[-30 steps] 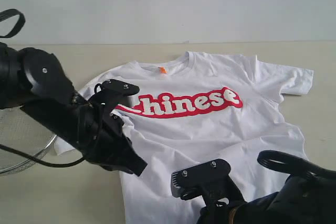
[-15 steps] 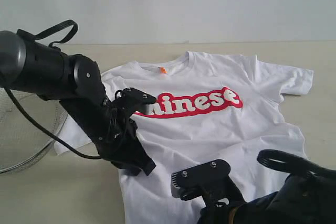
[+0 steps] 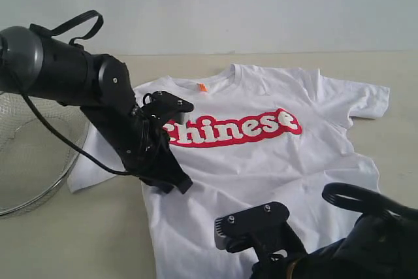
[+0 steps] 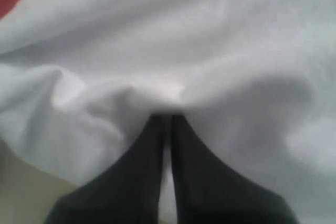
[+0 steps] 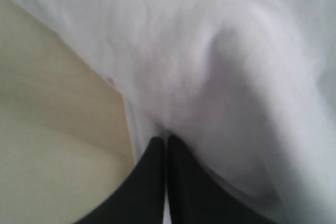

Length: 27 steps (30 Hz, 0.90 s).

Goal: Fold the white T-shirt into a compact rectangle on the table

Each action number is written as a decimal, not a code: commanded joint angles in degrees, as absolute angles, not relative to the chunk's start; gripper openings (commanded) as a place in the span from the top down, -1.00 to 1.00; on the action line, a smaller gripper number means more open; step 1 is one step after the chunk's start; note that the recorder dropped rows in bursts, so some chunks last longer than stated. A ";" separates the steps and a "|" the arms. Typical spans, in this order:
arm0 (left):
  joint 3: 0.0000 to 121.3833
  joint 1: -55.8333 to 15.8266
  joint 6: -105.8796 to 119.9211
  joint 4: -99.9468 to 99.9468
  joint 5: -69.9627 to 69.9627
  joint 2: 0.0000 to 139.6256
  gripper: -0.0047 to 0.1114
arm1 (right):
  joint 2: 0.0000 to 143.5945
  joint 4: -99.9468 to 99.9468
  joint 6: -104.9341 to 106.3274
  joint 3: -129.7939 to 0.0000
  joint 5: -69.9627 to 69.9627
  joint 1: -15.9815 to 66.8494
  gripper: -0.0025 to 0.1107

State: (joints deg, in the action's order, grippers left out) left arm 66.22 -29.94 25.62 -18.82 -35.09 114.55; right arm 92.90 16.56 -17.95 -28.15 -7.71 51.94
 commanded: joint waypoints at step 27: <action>77.36 -22.44 16.27 -5.12 -38.60 122.49 0.84 | 93.39 17.44 -17.44 -27.57 -13.72 51.95 0.96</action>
State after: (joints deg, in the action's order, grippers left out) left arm 76.53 -24.62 16.56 -9.02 -38.63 121.11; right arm 92.88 17.59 -17.95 -28.39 -9.24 51.94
